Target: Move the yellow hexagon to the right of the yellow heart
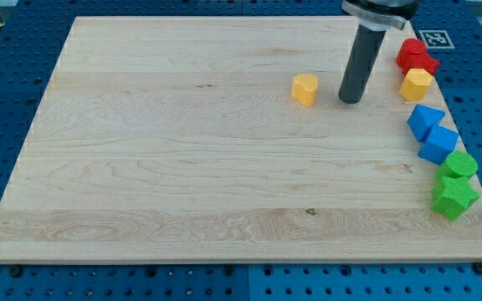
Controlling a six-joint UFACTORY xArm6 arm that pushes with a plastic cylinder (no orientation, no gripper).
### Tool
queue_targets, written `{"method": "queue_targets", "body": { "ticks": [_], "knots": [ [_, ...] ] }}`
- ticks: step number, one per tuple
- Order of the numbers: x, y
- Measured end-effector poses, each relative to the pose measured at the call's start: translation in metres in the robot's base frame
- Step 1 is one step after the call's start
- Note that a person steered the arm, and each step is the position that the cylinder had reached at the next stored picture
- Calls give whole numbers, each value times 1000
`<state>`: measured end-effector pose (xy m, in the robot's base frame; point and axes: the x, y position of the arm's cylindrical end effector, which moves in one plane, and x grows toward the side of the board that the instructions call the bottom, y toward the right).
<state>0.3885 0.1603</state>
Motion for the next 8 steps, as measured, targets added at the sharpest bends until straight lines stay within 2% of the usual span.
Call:
{"method": "queue_targets", "body": {
  "ticks": [5,8],
  "knots": [
    [0,33],
    [0,93]
  ]
}}
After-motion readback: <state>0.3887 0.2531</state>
